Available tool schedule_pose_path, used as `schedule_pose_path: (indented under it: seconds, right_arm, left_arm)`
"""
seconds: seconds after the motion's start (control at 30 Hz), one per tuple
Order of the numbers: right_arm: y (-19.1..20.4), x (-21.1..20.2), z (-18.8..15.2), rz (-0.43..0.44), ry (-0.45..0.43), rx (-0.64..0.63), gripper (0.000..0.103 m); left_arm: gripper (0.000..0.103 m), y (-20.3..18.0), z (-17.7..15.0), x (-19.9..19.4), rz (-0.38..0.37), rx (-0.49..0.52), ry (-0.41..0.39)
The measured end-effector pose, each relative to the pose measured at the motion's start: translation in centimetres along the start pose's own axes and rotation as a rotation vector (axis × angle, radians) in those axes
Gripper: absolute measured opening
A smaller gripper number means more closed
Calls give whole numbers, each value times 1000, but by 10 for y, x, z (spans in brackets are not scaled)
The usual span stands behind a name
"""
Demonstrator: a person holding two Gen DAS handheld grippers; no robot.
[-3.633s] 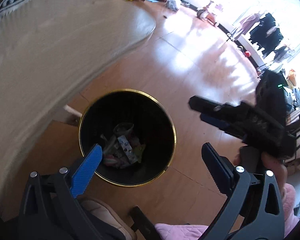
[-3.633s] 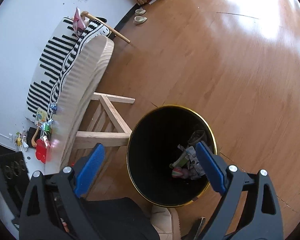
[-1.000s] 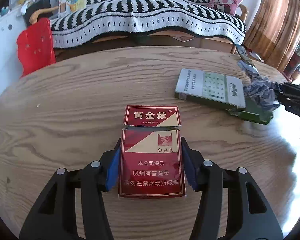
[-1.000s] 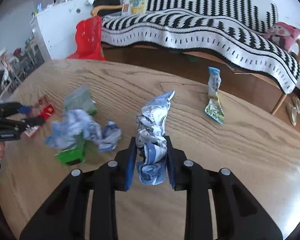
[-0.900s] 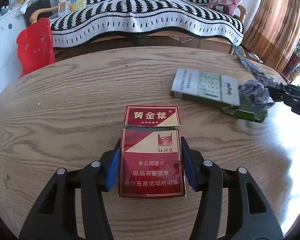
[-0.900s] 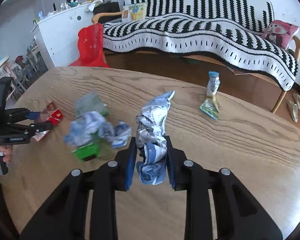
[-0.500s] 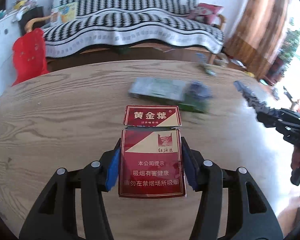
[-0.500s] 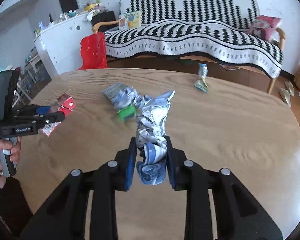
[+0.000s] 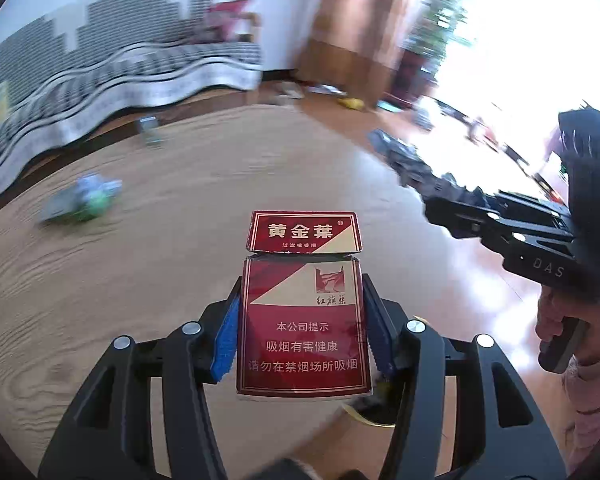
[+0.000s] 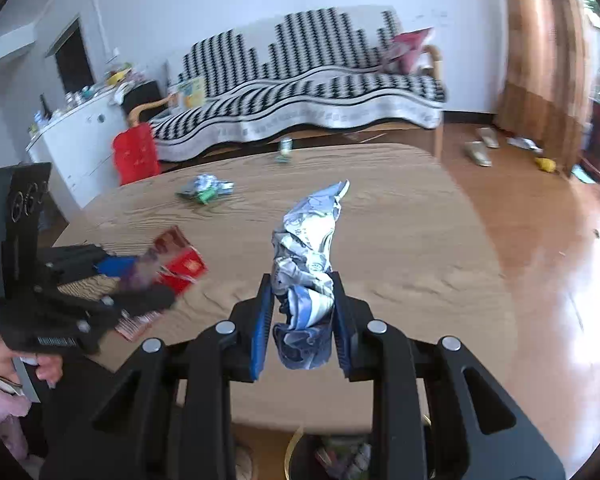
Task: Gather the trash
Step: 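Carry the cigarette box and foil wrapper to the black bin and release both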
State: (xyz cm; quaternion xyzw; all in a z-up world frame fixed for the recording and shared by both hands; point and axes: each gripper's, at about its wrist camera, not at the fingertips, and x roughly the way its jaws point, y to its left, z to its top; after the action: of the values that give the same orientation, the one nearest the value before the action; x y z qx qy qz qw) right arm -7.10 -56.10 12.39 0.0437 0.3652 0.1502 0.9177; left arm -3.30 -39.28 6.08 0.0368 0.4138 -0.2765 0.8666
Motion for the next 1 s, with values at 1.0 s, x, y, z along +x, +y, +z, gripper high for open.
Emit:
schedule_pose_path:
  seconds: [1.0]
  right_arm:
    - [-127,-7,-261,0,174,722,28]
  left_arm:
    - [53,-140,-117,158,-164,205,427]
